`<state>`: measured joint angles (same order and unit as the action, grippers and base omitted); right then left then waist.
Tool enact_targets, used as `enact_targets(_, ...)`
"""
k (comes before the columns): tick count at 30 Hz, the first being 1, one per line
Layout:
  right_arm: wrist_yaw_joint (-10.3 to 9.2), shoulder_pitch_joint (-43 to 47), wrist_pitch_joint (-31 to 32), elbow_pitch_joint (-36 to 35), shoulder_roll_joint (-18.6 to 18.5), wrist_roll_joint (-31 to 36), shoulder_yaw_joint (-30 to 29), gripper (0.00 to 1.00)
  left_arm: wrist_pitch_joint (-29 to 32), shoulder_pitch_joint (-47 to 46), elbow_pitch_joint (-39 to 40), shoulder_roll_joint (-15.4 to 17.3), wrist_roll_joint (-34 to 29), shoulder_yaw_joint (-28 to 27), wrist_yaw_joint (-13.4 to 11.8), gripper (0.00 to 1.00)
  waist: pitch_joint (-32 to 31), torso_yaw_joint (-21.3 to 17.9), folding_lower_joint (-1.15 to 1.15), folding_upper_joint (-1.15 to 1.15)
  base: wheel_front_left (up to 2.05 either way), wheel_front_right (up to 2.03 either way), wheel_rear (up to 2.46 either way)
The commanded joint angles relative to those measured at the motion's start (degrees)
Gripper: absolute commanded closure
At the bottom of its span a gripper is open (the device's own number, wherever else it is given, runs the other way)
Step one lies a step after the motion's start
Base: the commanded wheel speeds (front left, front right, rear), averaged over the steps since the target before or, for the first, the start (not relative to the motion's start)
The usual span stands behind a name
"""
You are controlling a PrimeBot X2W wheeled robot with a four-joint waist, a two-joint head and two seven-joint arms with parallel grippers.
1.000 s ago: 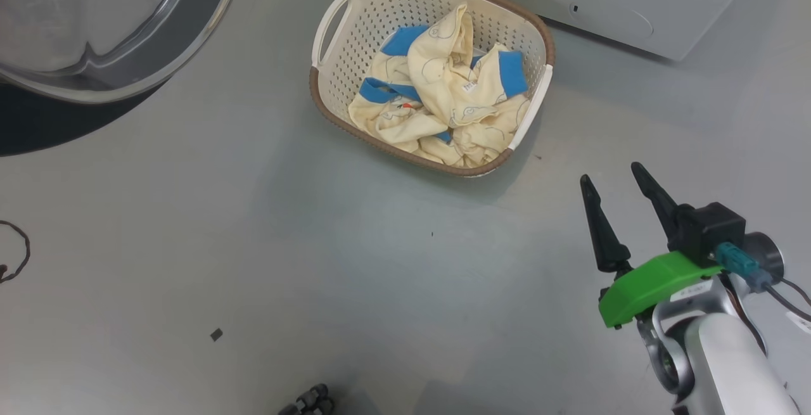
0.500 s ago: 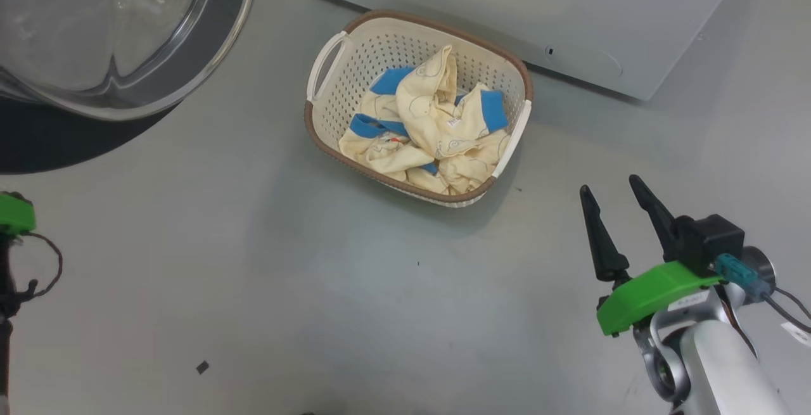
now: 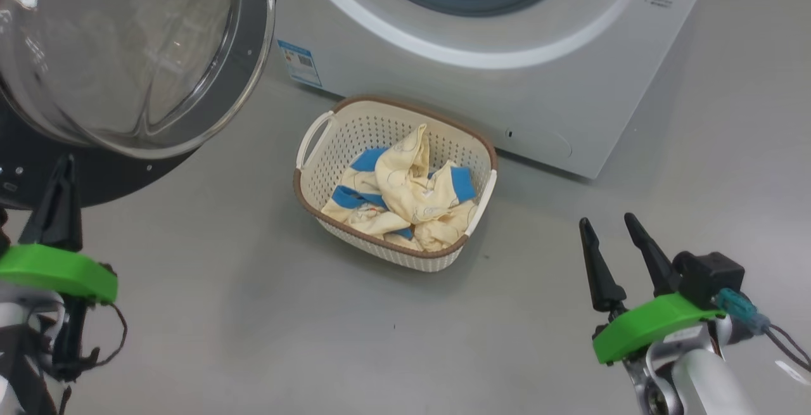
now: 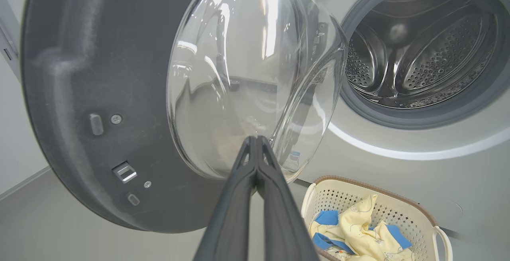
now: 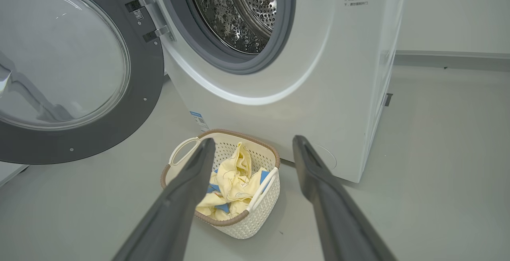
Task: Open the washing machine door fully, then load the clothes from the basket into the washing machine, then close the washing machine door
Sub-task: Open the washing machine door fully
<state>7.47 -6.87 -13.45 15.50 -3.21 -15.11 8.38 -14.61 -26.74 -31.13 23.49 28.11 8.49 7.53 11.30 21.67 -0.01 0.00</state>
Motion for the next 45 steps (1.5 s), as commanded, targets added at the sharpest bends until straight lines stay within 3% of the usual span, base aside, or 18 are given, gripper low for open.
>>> enact_targets(1,0.02,0.0,-0.7,-1.4,0.3,-0.4,1.5,0.00,-0.4,-0.8,2.0,2.9,-0.7,-2.0,0.0,1.00,-3.0,-0.8,0.01,0.00,0.00,0.00,0.00)
enact_targets(12,0.02,4.0,-1.5,-2.9,0.3,-3.8,2.1,0.00,1.5,8.8,11.2,0.5,-1.3,2.1,-1.5,1.00,-11.4,-3.6,0.01,0.00,0.00,0.00,0.00)
enact_targets(25,0.02,5.4,-1.5,-6.4,0.3,-4.8,3.5,0.00,2.6,18.6,22.4,-1.3,-0.6,3.2,-5.1,1.00,-12.3,-9.0,0.01,0.00,0.00,0.00,0.00)
enact_targets(39,0.02,5.9,-1.5,-7.1,0.3,-3.9,3.5,0.00,0.4,24.4,26.9,-4.0,-0.2,3.5,-5.8,1.00,-12.8,-14.1,0.01,0.00,0.00,0.00,0.00)
enact_targets(40,0.02,6.0,-1.5,-7.1,0.3,-3.9,3.3,0.00,0.2,24.6,27.2,-4.1,-0.3,3.4,-5.7,0.94,-12.8,-14.4,0.01,0.00,0.00,0.00,0.00)
enact_targets(42,0.02,6.2,-1.5,-7.1,0.3,-3.8,2.7,0.00,0.0,25.2,27.7,-4.6,-0.7,3.3,-5.3,0.44,-12.9,-14.9,0.01,0.00,0.00,0.00,0.00)
enact_targets(43,0.02,6.4,-1.5,-7.1,0.3,-3.8,2.4,0.00,-0.1,25.5,27.9,-4.8,-0.9,3.2,-5.3,0.14,-13.0,-15.1,0.01,0.00,0.00,0.00,0.00)
enact_targets(44,0.02,6.6,-1.5,-7.2,0.3,-3.9,2.0,0.00,-0.2,25.8,28.0,-5.1,-1.0,2.9,-5.3,0.00,-13.1,-15.4,0.01,0.00,0.00,0.00,0.00)
enact_targets(45,0.02,6.7,-1.5,-7.1,0.3,-3.8,1.6,0.00,-0.3,26.1,28.2,-5.4,-1.0,2.7,-5.2,0.00,-13.1,-15.6,0.01,0.00,0.00,0.00,0.00)
